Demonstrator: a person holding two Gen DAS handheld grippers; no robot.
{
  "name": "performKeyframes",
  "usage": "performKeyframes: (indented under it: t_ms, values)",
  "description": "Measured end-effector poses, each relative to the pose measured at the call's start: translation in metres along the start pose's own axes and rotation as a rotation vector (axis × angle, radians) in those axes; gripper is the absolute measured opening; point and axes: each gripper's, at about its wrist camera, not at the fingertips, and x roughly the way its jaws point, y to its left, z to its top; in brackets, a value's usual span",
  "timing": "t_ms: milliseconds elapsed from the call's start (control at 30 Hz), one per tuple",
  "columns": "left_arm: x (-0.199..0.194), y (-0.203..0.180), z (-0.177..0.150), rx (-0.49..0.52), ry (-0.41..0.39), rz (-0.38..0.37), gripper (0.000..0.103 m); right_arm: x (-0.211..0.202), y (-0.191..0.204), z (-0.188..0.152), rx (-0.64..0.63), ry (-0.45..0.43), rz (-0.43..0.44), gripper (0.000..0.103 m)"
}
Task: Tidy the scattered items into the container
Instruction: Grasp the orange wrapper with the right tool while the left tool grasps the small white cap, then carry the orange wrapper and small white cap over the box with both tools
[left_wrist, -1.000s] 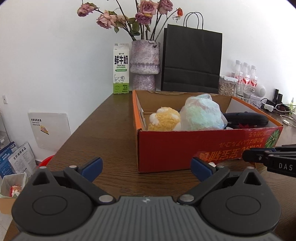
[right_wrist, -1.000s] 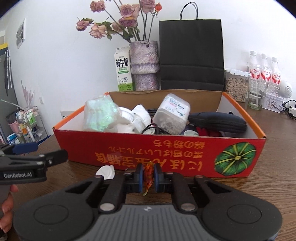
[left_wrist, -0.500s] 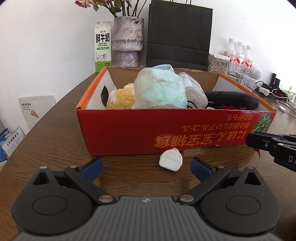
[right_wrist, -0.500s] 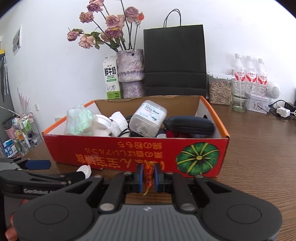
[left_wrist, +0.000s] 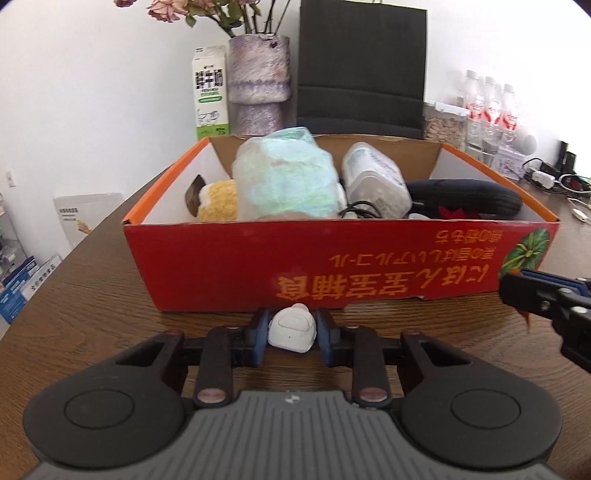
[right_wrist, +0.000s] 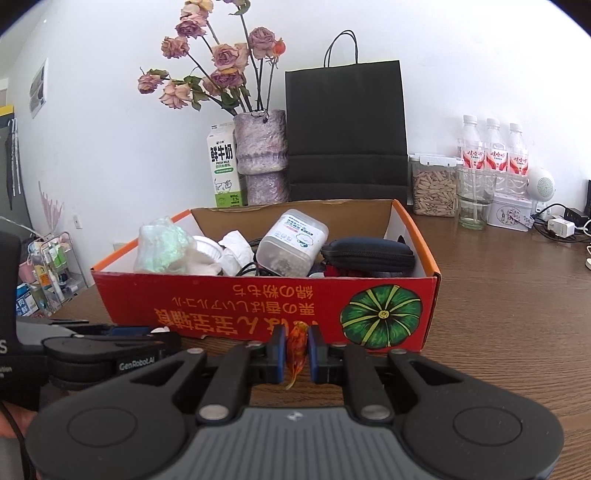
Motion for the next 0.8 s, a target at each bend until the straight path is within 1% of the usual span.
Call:
performKeyframes:
  t_ms: [33, 233, 333, 500, 800]
  values:
    - [-0.001, 0.0, 0.0, -0.006, -0.002, -0.019, 0.028, 0.0, 0.001, -0.001, -0.003, 0.0, 0.0, 0.011]
    - [-0.003, 0.007, -0.003, -0.05, -0.007, -0.065, 0.028, -0.002, 0.004, -0.004, -0.018, -0.005, -0.002, 0.012]
    - [-0.005, 0.009, -0.004, -0.056, -0.019, -0.076, 0.028, -0.004, 0.006, -0.004, -0.029, -0.014, -0.005, 0.012]
    - [-0.012, 0.007, -0.007, -0.037, -0.054, -0.099, 0.028, 0.0, 0.007, -0.005, -0.035, -0.003, -0.012, 0.012]
    - [-0.019, 0.009, -0.006, -0.047, -0.094, -0.111, 0.028, -0.003, 0.006, -0.007, -0.035, -0.04, -0.036, 0.012]
